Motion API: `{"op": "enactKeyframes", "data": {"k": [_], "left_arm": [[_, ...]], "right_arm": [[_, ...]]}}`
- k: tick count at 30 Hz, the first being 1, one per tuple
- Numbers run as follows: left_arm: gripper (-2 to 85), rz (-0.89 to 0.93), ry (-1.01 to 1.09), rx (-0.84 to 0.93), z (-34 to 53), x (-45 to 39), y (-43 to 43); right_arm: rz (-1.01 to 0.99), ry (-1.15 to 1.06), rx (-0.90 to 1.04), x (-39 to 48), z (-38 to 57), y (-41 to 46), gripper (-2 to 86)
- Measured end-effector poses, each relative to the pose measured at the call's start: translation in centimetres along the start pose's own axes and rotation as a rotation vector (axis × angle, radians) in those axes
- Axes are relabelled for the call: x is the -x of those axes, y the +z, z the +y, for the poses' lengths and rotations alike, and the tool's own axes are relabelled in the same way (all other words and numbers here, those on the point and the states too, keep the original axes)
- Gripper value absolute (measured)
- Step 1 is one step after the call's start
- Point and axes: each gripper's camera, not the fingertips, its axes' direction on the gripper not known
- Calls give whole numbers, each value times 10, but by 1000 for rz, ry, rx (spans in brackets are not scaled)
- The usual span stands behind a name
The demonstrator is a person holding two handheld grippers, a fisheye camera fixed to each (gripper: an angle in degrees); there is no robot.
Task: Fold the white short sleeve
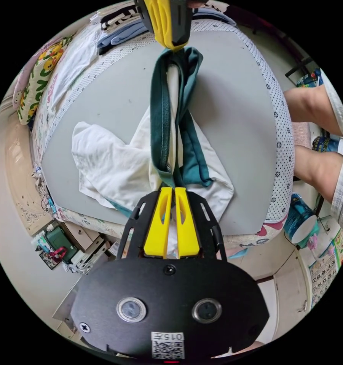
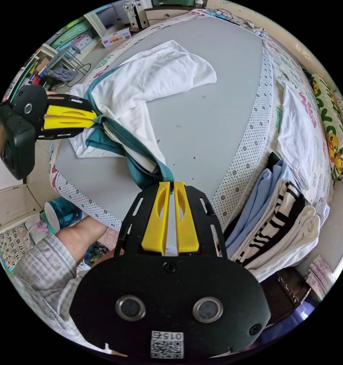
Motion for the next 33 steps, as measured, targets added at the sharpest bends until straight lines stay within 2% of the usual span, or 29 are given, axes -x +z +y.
{"op": "enactKeyframes", "data": {"k": [5,8,14,17,21,25,33], "left_arm": [[-1,-24,-35,-16,25,-6,12],[-1,-4,-144,-70,56,-2,25],[3,184,-386,-186,139,28,71],[4,341,-545,-255,193,46,106],[5,472,-746,-331,275,54,150],[5,501,-869,-365,345,52,188],[5,496,-986,-339,448,36,275]], "right_arm": [[-1,-18,38,8,3,16,11],[-17,-13,52,9,9,26,18],[-103,14,31,3,38,37,71],[-135,-19,-16,1,67,35,97],[-139,-160,-53,15,103,39,103],[-105,-306,-68,41,130,52,100],[-102,-455,-149,91,172,67,78]]}}
